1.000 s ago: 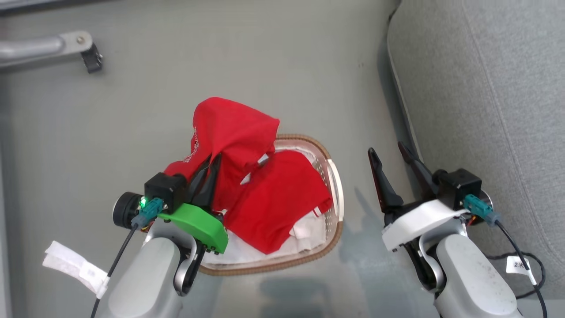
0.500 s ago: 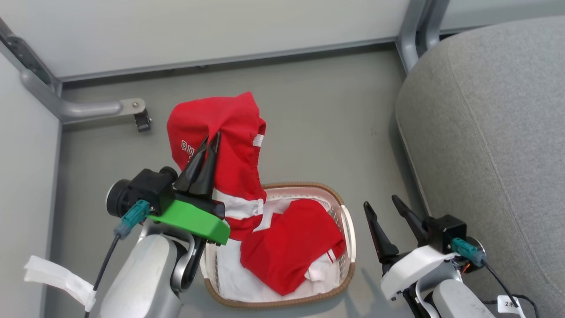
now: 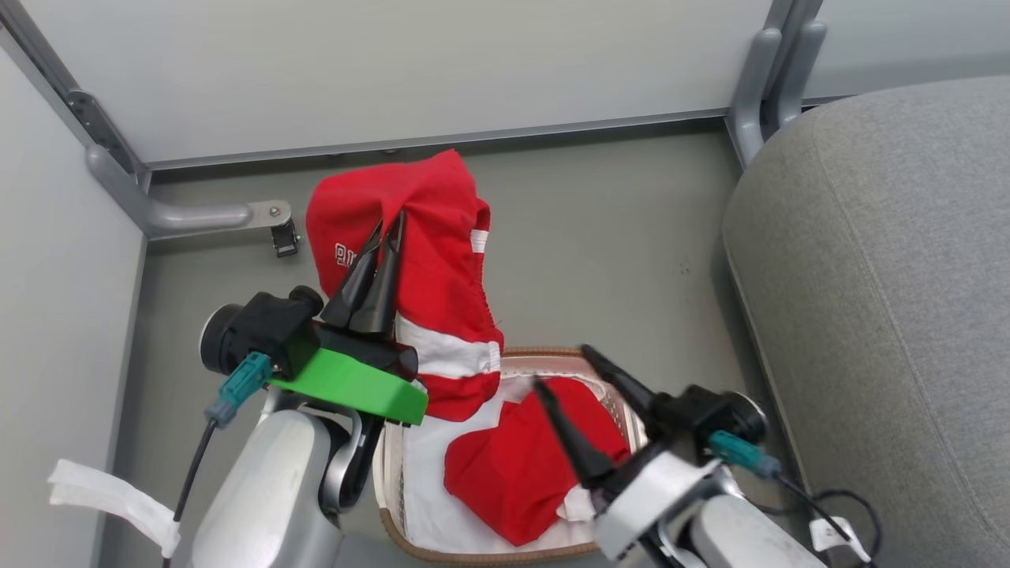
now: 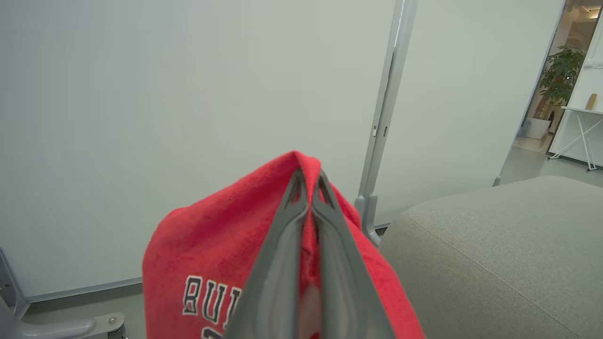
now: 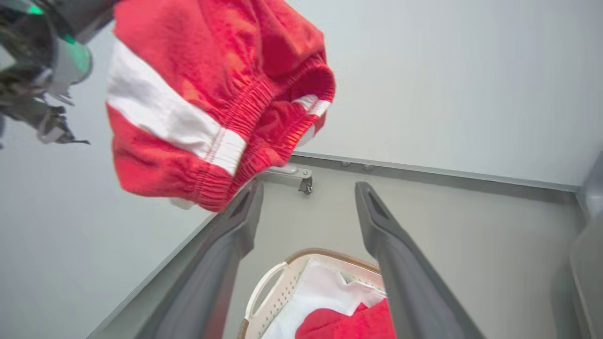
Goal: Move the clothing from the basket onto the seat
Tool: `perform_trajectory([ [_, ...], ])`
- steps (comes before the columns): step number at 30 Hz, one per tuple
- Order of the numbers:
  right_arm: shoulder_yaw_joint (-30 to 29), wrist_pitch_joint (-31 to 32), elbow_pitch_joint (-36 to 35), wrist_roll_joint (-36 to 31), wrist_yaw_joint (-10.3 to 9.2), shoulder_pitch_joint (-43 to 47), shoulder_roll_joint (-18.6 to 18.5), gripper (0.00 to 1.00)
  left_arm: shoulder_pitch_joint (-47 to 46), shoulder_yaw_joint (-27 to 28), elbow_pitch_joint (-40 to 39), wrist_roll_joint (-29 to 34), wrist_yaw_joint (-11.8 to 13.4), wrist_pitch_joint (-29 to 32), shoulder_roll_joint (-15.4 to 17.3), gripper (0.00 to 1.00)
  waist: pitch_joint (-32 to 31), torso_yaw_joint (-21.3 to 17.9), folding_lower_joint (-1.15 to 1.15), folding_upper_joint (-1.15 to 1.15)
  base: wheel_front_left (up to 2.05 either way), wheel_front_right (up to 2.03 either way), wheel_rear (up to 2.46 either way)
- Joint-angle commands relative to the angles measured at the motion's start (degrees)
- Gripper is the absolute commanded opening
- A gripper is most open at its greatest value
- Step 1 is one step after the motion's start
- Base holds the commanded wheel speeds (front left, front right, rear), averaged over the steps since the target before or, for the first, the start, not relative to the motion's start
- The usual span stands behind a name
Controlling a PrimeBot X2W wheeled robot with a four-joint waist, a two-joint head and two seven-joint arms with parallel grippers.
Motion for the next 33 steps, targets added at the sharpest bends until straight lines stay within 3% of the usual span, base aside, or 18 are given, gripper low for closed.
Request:
perform_trajectory([
  [1,2.3,-0.26,-1.27,0.54,-0.06,-1.76,-0.6,1.0,0.32,0.17,-0.25,-0.18,-0.11,-0.06,-0.4,0.0,0.23,0.12,0.0,0.0,0.0,0.0,0.0],
  [8,12.29,-0.26,-1.26,-0.52,-0.06,-10.34,-0.69,1.0,-0.71,-1.47,-0.06,0.63,-0.11,-0.06,-1.55,0.0,1.15,1.59,0.0,0.0,0.0,0.0,0.0],
  [20,13.61,-0.26,11.39,-4.69,-0.06,-16.75,0.6,1.0,-1.16,-7.56,-0.76,-1.41,-0.11,-0.06,-2.93,0.0,1.31,6.91,0.0,0.0,0.0,0.0,0.0],
  [21,13.75,-0.26,11.69,-4.22,-0.06,-17.08,0.62,0.95,-1.14,-7.86,-0.85,-1.49,-0.11,-0.06,-2.93,0.0,1.34,7.29,0.0,0.0,0.0,0.0,0.0],
  [22,13.76,-0.26,11.94,-3.42,-0.06,-17.47,0.58,0.39,-1.01,-8.33,-0.82,-1.73,-0.11,-0.06,-2.95,0.0,1.34,7.68,0.0,0.0,0.0,0.0,0.0],
  [23,13.75,-0.26,11.83,-2.84,-0.06,-17.73,0.56,0.0,-0.95,-8.62,-0.83,-1.78,-0.11,-0.06,-2.98,0.0,1.36,7.98,0.0,0.0,0.0,0.0,0.0],
  [31,10.05,-0.26,8.7,-1.2,-0.06,-15.7,0.55,0.0,0.5,-7.25,-0.27,-0.88,-0.11,-0.06,-3.06,0.0,1.24,7.95,0.0,0.0,0.0,0.0,0.0],
  [32,9.34,-0.26,8.12,-1.44,-0.06,-15.44,0.55,0.0,0.91,-6.68,-0.24,-0.61,-0.11,-0.06,-3.05,0.42,1.16,7.34,0.0,0.0,0.0,0.0,0.0],
  [33,8.57,-0.26,7.47,-1.62,-0.06,-15.14,0.54,0.0,1.27,-6.66,0.15,-0.29,-0.11,-0.05,-3.05,1.0,1.16,6.85,0.0,0.0,0.0,0.0,0.0],
])
